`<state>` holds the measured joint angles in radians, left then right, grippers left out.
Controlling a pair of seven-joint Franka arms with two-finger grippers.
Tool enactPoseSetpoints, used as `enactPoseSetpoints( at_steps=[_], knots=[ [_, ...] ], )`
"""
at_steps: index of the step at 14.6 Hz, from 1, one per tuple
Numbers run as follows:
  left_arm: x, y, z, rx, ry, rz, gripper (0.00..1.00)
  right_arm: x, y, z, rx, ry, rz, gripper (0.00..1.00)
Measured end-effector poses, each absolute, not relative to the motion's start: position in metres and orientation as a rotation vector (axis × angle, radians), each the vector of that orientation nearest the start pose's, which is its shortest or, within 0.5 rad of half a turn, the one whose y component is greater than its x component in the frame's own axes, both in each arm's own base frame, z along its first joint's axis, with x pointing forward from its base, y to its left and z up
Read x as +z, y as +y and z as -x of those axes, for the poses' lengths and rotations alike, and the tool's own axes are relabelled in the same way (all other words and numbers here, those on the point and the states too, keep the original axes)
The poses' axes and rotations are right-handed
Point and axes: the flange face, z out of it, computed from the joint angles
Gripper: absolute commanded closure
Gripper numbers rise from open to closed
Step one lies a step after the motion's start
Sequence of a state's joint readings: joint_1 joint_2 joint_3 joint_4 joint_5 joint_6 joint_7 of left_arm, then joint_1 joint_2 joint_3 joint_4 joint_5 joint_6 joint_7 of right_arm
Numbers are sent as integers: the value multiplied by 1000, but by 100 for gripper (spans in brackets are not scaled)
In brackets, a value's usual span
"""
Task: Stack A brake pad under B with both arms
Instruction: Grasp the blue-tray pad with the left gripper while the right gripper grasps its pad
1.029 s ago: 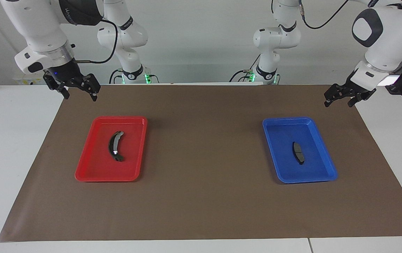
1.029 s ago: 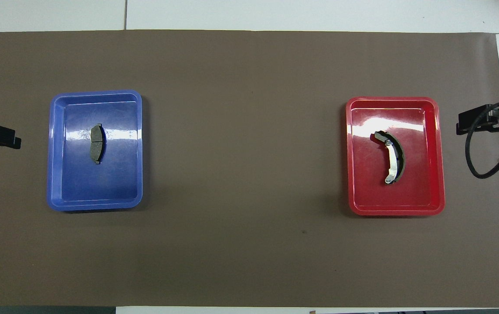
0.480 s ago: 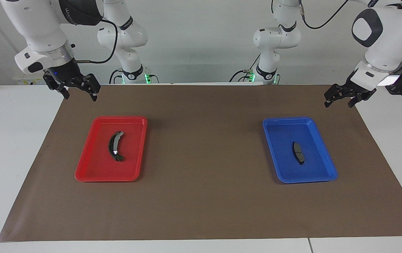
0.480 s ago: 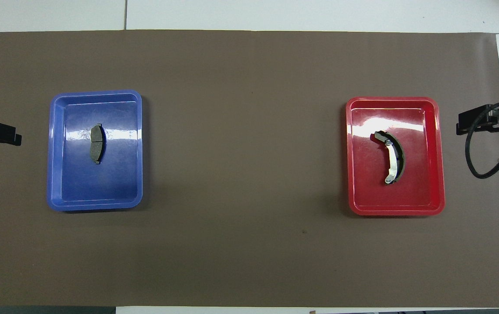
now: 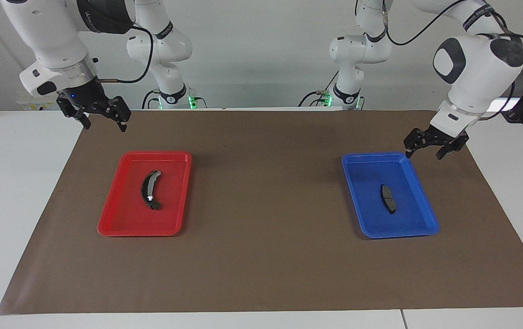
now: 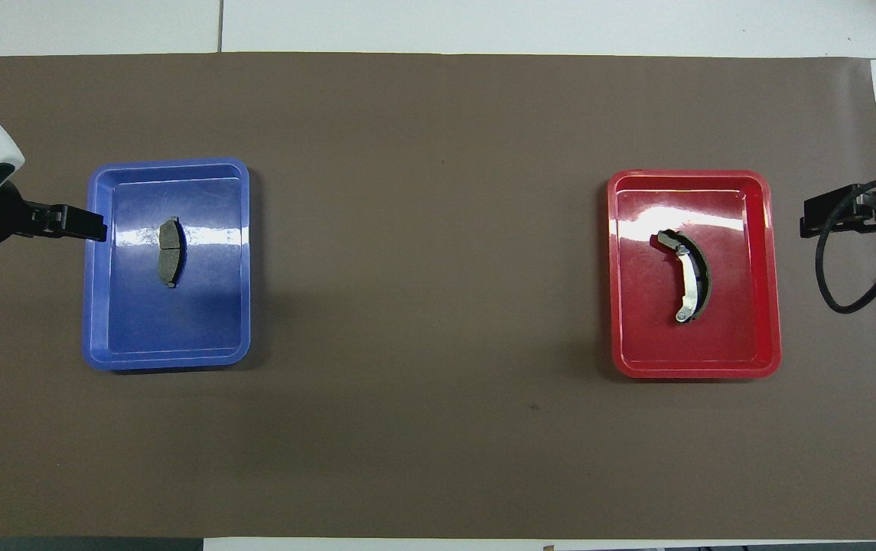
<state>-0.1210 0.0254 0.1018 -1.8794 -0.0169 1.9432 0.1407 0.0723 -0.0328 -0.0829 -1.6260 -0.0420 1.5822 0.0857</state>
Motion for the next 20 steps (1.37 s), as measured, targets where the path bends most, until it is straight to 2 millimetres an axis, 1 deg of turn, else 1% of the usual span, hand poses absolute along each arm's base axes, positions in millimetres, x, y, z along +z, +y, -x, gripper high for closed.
enactPoseSetpoints(
  at_steps=[3,4,6,7,8,9,11,13,15,16,17,18,19,20],
  knots=[
    [431,-20,-572,-74,236,3138,1,610,-8,-550,-50,141,3175,0],
    [412,-23,-572,-76,222,3137,1,607,-7,-551,-68,136,3174,0],
    [379,-28,-574,-97,192,3134,2,597,-3,-552,-96,129,3160,0],
    [366,-29,-576,-107,184,3132,2,588,-2,-552,-112,128,3150,0],
    [354,-30,-576,-119,181,3130,2,574,-2,-553,-120,123,3146,0],
    [343,-30,-576,-138,180,3128,2,555,-1,-555,-123,115,3146,0],
    [326,-30,-572,-160,177,3125,2,508,1,-560,-131,101,3146,0],
    [313,-31,-569,-151,181,3123,4,446,2,-563,-149,88,3148,0],
    [307,-33,-570,-157,174,3123,10,391,3,-555,-188,80,3146,0],
    [305,-34,-570,-163,157,3124,16,367,3,-548,-188,65,3147,0],
    [302,-35,-571,-171,142,3124,34,350,3,-543,-167,26,3151,0],
    [299,-36,-571,-171,135,3124,55,337,3,-539,-142,-18,3155,0],
    [297,-37,-571,-166,133,3125,74,329,3,-537,-133,-47,3156,0],
    [296,-38,-571,-166,131,3125,83,324,2,-537,-128,-73,3158,0]
  ],
)
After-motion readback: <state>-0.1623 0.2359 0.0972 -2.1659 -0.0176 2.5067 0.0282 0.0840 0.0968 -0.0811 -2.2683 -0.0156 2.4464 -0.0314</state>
